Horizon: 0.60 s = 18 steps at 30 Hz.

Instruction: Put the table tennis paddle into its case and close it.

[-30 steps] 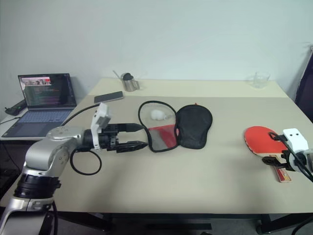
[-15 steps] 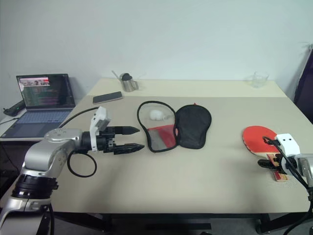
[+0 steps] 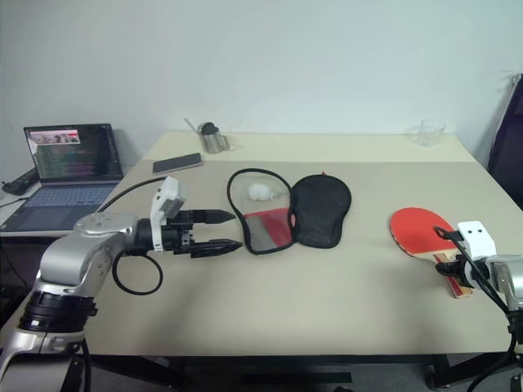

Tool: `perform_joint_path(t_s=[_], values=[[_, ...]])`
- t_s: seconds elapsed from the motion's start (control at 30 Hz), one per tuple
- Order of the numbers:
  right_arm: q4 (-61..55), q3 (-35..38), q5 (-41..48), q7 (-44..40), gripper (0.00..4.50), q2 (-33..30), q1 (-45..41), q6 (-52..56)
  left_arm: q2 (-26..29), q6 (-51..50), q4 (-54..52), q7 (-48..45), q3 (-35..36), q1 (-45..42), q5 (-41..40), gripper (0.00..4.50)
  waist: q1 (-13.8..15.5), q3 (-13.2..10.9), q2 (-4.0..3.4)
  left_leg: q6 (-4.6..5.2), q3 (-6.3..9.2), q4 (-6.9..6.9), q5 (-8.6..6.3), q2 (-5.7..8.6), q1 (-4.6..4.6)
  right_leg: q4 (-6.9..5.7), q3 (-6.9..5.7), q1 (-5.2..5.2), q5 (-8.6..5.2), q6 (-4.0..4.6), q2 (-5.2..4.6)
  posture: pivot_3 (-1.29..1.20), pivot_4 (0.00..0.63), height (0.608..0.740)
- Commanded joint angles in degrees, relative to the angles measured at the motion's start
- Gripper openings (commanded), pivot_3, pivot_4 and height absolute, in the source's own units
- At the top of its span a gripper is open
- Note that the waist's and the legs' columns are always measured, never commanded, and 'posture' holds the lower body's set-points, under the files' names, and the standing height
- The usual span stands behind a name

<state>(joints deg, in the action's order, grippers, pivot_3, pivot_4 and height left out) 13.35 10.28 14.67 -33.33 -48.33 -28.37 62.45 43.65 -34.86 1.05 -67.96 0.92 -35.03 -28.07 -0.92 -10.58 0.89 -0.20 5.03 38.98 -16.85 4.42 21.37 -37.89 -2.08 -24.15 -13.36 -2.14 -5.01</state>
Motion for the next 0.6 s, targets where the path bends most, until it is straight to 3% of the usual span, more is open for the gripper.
perform_joint_path(t_s=[0.03, 0.23, 0.33, 0.5, 0.6], values=[[-4.51, 5.87, 2.95, 4.28, 1.04, 3.19, -8.33, 1.78, 0.57, 0.45, -0.69, 0.69, 1.43, -1.55, -0.26, 4.50, -0.72, -0.02, -0.03, 0.00, -0.08, -0.01, 0.00, -0.01, 0.00, -0.02, 0.05, -0.04, 0.03, 0.03, 0.00, 0.00, 0.150, 0.740], [-9.87, 8.78, 4.83, 11.92, 1.04, 10.46, -19.42, 6.55, 0.21, 0.78, -0.77, 1.52, 1.53, -0.91, -0.31, 4.50, -0.81, -0.04, -0.05, 0.01, -0.15, -0.07, 0.00, -0.05, -0.10, -0.07, 0.11, -0.05, 0.03, 0.04, 0.05, 0.00, 0.150, 0.740], [-12.50, 10.39, 5.86, 17.27, 1.04, 18.44, -24.63, 9.71, 0.23, 0.92, -0.70, 1.63, 1.67, -0.63, -0.32, 4.50, -1.00, -0.04, -0.05, 0.00, -0.18, -0.13, -0.01, -0.08, -0.09, -0.03, 0.15, -0.11, 0.03, 0.04, 0.06, 0.00, 0.150, 0.740], [-10.36, 6.96, 2.52, 28.91, 1.04, 35.54, -29.01, 2.45, -0.27, 1.79, 0.70, 2.60, 1.34, -0.86, 0.65, 4.50, -0.87, -0.03, -0.06, -0.02, -0.17, -0.17, -0.01, -0.09, -0.03, -0.07, 0.21, -0.24, 0.04, 0.06, 0.07, 0.00, 0.150, 0.740], [-6.26, 6.33, 1.16, 32.80, 1.04, 41.40, -30.93, -1.97, -0.44, 1.57, -0.15, 3.02, 1.39, -0.41, 0.39, 4.50, -0.84, -0.03, -0.06, -0.03, -0.19, -0.14, 0.00, -0.06, 0.14, -0.13, 0.26, -0.47, 0.05, 0.07, 0.07, 0.00, 0.150, 0.740]])
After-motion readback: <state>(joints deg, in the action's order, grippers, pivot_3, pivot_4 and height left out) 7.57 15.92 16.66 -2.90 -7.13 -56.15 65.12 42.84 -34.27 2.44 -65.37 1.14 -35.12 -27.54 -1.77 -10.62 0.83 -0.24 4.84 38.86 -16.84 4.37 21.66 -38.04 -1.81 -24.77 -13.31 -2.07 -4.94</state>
